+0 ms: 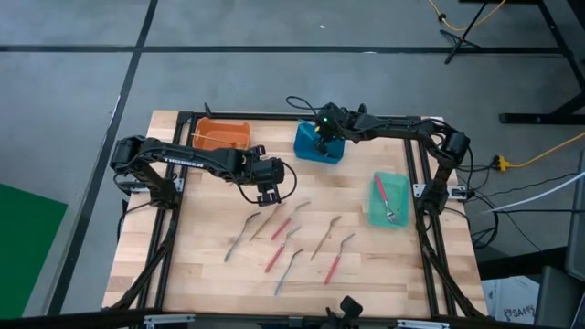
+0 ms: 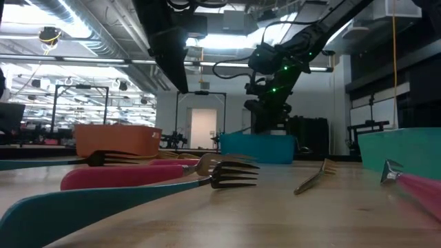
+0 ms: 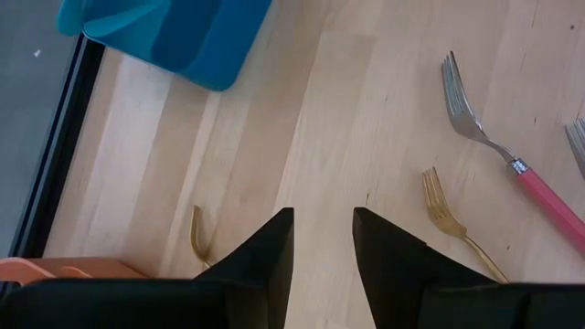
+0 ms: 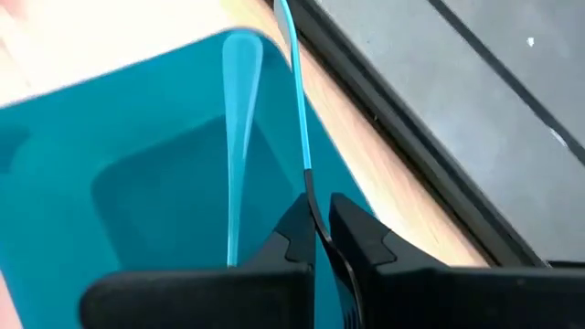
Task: Sort silverware by color (type)
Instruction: Put the blue fork into the blue bin
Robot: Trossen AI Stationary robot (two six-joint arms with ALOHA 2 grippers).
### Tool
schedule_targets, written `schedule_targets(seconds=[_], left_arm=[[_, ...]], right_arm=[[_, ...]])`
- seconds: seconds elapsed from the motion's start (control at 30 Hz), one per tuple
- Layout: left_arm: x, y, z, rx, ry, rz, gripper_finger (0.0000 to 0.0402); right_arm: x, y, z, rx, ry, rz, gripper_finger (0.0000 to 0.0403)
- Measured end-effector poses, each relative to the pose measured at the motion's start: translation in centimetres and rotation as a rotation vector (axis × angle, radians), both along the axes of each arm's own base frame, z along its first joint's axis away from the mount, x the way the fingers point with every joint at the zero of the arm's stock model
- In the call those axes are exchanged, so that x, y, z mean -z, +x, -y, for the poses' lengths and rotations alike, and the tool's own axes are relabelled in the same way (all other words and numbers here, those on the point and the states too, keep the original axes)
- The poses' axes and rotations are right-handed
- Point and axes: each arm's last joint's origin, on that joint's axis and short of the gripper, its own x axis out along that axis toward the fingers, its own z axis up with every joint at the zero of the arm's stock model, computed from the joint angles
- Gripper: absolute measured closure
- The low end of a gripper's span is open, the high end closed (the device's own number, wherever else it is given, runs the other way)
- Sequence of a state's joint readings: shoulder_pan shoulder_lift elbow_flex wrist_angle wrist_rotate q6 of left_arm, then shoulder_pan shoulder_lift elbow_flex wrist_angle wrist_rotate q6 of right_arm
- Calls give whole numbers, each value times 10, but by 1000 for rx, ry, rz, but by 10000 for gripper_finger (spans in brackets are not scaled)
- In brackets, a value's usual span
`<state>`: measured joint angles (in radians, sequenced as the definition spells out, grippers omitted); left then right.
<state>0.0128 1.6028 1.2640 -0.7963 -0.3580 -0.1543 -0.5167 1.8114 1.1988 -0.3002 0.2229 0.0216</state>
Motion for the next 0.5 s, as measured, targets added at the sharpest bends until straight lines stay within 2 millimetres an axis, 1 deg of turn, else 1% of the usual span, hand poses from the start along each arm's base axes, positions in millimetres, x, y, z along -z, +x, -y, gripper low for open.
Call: schedule_targets(seconds=[0.17,0.27,0.37,0.5], left_arm=[[0,0,0,0,0,0,294],[0,0,0,0,0,0,294],[0,0,0,0,0,0,294],[0,0,0,0,0,0,294]], right_arm=[[-1,2,0,-1,-12,18,397],[-1,3,-4,-16,-3,10,395],[0,8,-13,-44,0,5,389],[0,12,-23,-67,-30,-16,393]])
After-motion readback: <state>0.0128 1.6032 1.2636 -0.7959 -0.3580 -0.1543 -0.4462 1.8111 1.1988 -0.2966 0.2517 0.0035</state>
